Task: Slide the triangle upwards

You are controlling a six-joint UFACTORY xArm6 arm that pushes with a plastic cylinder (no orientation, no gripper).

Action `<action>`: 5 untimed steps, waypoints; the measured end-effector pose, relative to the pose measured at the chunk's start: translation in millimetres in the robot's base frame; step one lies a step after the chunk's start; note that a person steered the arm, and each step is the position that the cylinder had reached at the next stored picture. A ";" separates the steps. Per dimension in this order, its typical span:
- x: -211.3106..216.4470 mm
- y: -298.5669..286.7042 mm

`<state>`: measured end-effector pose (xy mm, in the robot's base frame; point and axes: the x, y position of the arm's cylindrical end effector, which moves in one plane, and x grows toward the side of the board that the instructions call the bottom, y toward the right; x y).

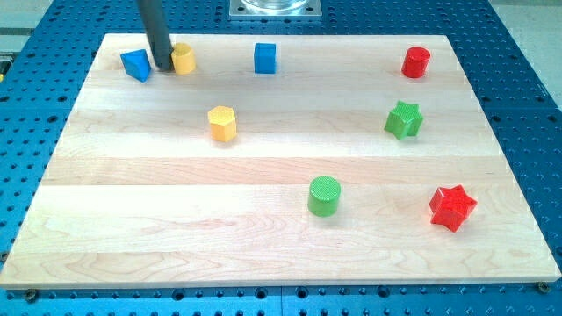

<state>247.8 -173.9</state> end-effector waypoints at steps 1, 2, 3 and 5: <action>45.6 -1.1; 87.6 -26.7; 72.3 -59.7; 36.3 -56.4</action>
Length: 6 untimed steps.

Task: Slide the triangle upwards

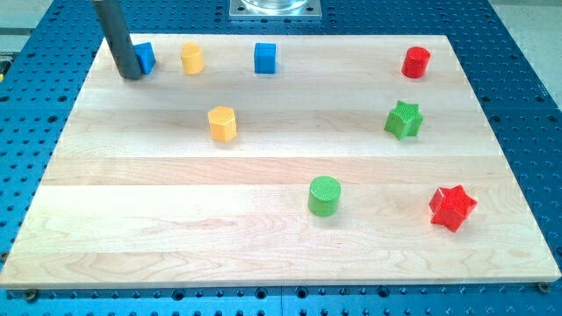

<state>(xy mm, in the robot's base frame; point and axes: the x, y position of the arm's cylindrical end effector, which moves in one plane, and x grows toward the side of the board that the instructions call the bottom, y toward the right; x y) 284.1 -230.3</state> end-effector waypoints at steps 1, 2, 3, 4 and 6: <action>-5.9 14.4; 3.3 18.1; 17.7 30.1; 18.7 29.6; -39.2 68.5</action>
